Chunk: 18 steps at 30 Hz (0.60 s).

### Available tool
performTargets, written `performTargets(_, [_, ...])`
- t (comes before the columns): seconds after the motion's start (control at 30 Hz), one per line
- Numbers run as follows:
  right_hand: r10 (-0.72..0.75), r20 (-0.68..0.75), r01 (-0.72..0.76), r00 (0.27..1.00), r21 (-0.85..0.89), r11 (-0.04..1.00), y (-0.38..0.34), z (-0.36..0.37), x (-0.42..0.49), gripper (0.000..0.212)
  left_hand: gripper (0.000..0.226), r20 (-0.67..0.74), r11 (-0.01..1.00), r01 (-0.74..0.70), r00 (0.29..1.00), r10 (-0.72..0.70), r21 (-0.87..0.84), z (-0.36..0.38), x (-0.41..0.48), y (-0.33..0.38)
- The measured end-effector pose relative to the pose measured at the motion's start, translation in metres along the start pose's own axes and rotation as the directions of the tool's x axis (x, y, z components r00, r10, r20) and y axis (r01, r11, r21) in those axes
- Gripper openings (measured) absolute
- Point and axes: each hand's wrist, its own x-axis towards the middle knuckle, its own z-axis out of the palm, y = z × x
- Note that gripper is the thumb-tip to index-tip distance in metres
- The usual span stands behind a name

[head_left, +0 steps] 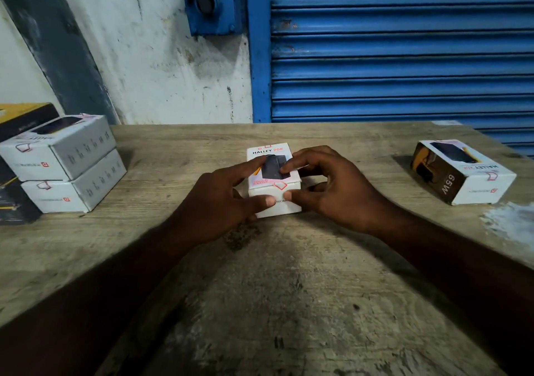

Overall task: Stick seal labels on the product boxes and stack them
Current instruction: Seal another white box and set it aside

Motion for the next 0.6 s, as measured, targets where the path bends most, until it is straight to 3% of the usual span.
performTargets(0.23, [-0.084, 0.003, 0.084, 0.996, -0.133, 0.988, -0.0032, -0.0023, 0.0001, 0.032, 0.069, -0.015, 0.989, -0.074, 0.997, 0.076, 0.131, -0.0022, -0.0016, 0.0044])
performTargets(0.4, [-0.173, 0.027, 0.173, 0.985, -0.285, 0.943, -0.0041, -0.0034, 0.0003, 0.036, 0.078, -0.021, 0.983, -0.051, 0.998, 0.056, 0.174, -0.0026, 0.0013, -0.0021])
performTargets(0.6, [-0.277, 0.074, 0.287, 0.958, -0.288, 0.914, -0.0041, -0.0032, -0.0016, 0.037, 0.079, -0.076, 0.974, -0.038, 0.996, 0.057, 0.224, -0.0014, 0.0012, -0.0022])
